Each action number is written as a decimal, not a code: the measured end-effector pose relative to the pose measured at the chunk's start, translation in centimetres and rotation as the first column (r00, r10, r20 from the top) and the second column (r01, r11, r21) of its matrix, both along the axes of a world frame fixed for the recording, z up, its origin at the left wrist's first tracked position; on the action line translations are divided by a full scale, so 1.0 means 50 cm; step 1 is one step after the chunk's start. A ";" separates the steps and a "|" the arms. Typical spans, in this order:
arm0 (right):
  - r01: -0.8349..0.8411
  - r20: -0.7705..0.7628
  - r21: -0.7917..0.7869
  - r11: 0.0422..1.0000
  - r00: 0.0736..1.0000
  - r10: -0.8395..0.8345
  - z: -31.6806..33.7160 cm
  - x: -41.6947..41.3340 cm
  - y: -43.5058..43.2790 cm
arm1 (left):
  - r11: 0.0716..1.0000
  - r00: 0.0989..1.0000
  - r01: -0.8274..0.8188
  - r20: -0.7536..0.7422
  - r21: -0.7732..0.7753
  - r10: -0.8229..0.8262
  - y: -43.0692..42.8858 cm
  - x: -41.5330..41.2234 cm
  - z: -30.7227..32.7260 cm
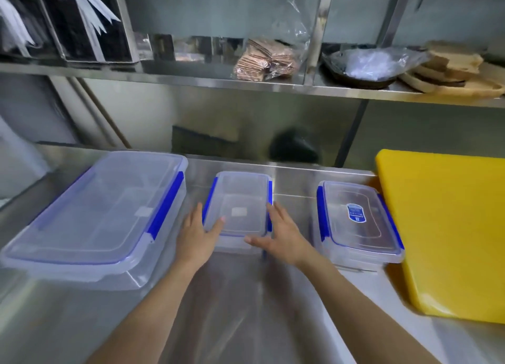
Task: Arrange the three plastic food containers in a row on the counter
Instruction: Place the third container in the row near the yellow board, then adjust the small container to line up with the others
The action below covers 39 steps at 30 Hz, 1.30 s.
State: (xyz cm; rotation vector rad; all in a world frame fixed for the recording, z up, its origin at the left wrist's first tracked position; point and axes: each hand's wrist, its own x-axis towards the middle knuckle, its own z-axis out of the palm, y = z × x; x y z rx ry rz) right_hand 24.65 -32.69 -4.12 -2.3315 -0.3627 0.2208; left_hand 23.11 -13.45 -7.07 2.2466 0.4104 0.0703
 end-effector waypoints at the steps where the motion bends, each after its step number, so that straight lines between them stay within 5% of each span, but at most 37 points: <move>1: 0.019 0.004 -0.010 1.000 1.000 -0.019 -0.008 0.004 0.012 | 0.997 1.000 0.006 -0.018 -0.078 -0.008 0.006 0.004 -0.018; 15: 0.034 0.033 -0.171 0.985 0.999 -0.029 -0.041 0.007 -0.017 | 0.989 0.997 0.038 -0.058 -0.140 -0.047 -0.056 0.008 -0.037; 21: 0.022 0.058 -0.333 0.943 0.998 -0.003 -0.017 0.008 -0.006 | 0.995 0.993 0.065 -0.105 0.076 -0.057 -0.053 0.007 0.003; 25: 0.020 0.071 -0.349 0.937 0.997 0.005 0.040 0.005 0.032 | 0.994 0.999 0.034 0.008 0.106 -0.035 -0.012 -0.011 0.099; 33: -0.143 0.082 -0.045 0.989 0.986 0.147 0.088 -0.059 0.232 | 0.874 0.887 -0.375 0.393 0.308 0.242 0.231 -0.070 0.192; 36: -0.239 -0.047 0.052 0.970 0.969 0.242 0.077 -0.079 0.299 | 0.780 0.903 -0.429 0.227 0.455 0.364 0.342 -0.092 0.174; 39: -0.290 -0.124 0.033 0.957 0.949 0.291 0.060 -0.093 0.346 | 0.792 0.882 -0.420 -0.004 0.444 0.470 0.433 -0.121 0.131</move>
